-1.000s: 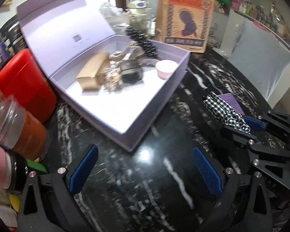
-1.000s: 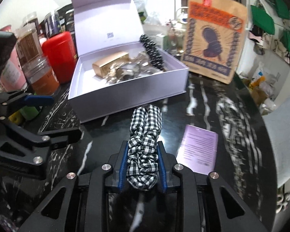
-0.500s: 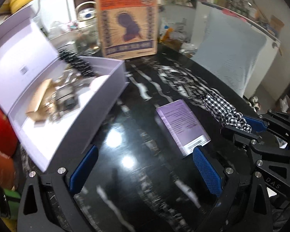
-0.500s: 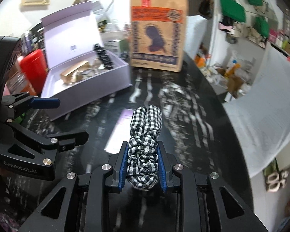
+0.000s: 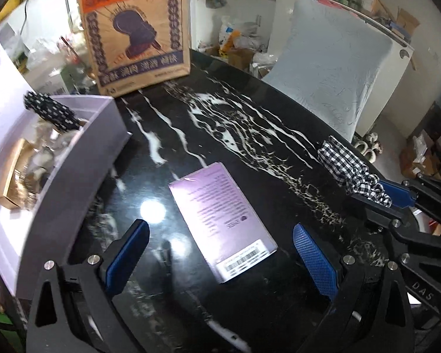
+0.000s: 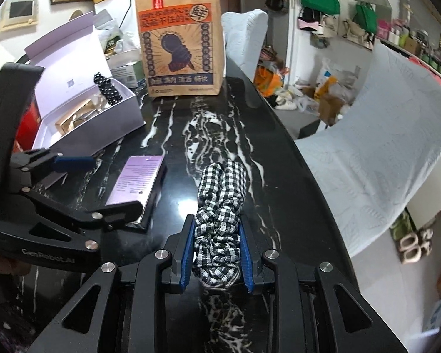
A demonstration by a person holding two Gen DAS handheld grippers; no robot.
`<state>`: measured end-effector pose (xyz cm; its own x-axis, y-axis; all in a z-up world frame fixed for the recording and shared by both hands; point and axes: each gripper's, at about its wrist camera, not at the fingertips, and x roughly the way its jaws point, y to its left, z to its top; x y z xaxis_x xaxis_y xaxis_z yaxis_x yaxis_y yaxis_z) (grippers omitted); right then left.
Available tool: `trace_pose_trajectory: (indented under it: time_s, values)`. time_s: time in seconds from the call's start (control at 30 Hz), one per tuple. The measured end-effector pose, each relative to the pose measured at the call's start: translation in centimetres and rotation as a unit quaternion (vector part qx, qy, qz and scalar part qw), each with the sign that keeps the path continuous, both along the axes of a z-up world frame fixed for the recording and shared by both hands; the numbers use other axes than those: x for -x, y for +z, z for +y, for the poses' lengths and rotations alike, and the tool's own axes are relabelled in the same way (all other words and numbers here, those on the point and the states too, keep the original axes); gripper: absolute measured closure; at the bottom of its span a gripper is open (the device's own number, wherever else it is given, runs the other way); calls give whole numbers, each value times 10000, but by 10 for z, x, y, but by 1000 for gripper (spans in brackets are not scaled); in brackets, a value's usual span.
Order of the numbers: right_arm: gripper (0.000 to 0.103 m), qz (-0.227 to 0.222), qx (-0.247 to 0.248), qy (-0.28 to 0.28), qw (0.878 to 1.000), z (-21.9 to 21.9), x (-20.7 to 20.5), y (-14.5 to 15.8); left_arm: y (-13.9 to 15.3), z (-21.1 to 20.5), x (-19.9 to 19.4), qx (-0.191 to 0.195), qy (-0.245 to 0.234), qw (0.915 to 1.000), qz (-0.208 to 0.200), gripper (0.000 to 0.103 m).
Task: Organize rigid objects
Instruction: 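Grasp the purple card box with the left gripper while the right gripper holds the scrunchie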
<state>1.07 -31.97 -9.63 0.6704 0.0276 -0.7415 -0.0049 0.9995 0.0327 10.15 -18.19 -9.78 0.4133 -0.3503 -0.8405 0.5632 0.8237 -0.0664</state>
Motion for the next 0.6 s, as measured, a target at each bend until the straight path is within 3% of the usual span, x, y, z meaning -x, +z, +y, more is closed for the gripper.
trace_pose_trajectory:
  time_s: [0.3, 0.43, 0.6]
  values:
    - [76, 7, -123, 25, 9999, -6, -4, -3, -23, -11, -11, -176, 224, 9984, 482, 3]
    - [76, 23, -204, 50, 9998, -9, -4, -5, -27, -18, -13, -408, 315, 9981, 346, 3]
    - [76, 58, -244, 54, 9997, -11, -7, -7, -28, -26, -16, -384, 347, 9983, 267, 3]
